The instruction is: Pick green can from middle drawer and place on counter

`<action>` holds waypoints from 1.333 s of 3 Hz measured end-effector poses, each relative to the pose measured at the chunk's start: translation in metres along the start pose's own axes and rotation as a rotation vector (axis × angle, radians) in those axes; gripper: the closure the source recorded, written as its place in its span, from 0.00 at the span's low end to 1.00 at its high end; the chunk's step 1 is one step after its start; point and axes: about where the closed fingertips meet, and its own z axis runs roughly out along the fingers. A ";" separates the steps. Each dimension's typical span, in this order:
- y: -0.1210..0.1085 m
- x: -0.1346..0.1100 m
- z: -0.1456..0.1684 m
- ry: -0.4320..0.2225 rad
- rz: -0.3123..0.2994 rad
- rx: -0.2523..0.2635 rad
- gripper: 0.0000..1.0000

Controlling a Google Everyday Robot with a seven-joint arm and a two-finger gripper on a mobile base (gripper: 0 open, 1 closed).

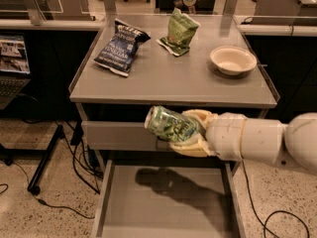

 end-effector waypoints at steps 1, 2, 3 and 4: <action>-0.032 -0.031 0.022 -0.025 -0.011 0.032 1.00; -0.053 -0.048 0.042 -0.010 -0.014 0.078 1.00; -0.053 -0.048 0.042 -0.010 -0.014 0.078 1.00; -0.070 -0.054 0.052 -0.051 -0.015 0.108 1.00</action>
Offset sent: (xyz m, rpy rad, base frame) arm 0.0913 0.0428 0.0550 -0.0162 -0.0826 -0.1279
